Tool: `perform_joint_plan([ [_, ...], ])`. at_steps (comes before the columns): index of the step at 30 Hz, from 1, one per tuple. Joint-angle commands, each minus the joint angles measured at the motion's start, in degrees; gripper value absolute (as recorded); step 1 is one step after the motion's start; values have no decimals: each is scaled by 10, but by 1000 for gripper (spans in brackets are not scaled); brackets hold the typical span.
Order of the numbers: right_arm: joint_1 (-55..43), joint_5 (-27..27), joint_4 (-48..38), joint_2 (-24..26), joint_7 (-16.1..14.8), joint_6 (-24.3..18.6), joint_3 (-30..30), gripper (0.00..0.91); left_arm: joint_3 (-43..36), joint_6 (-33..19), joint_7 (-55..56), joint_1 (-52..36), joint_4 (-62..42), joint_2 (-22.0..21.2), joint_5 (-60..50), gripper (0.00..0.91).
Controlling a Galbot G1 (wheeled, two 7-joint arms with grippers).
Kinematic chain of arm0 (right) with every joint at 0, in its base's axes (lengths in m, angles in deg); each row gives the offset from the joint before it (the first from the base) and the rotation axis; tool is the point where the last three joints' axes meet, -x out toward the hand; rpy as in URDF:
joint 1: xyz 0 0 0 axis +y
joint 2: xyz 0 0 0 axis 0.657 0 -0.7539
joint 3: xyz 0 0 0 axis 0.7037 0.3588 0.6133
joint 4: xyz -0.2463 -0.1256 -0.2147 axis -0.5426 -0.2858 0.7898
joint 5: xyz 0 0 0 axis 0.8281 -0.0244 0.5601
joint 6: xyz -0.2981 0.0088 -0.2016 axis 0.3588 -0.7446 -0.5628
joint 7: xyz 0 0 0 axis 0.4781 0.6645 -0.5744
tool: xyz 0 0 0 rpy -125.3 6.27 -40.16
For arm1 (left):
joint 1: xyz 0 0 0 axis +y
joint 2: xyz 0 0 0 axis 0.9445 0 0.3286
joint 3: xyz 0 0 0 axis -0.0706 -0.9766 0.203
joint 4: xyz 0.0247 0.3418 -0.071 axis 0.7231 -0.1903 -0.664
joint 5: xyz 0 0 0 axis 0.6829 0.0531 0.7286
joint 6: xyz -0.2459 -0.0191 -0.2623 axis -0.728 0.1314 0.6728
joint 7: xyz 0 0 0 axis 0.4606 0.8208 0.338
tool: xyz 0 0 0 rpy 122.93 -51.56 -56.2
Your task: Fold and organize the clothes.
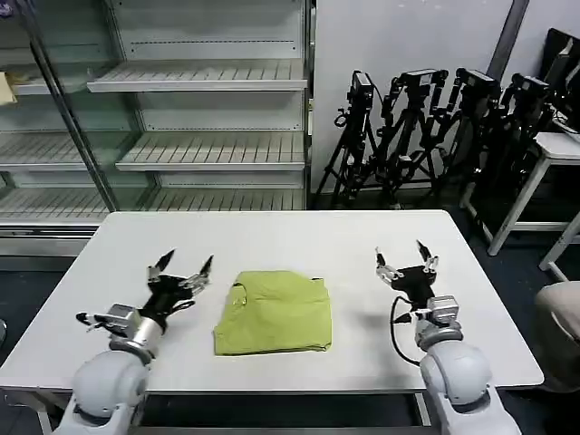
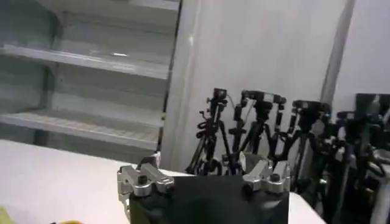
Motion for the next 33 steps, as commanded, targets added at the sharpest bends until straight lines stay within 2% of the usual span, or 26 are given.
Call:
perform_joint_plan([
  [1,-25,19,-31,-11,-2,-16,48,907,93,-45,-40,35,-25,2,-23,907],
  [6,-23,19,-28,-6,-1,-18,48,907,87,-72,-46,33,-29,-4,-66,907],
  [8,-23,35,-24,-4,-2,0,46,907,84,-79,-46,31,-28,-5,-69,907],
  [14,-19,49,-27,4,-14,-19,29,907,68,-115,-50,29,-28,-4,-116,907],
  [23,-7,40,-22,8,-11,-39,-2,907,50,-123,-44,24,-16,-3,-119,907],
  [28,4,45,-19,8,-29,-64,-12,907,50,-141,-47,28,-15,1,-129,907],
  [33,5,46,-20,2,-24,-68,-16,907,55,-138,-47,35,-12,8,-133,907],
])
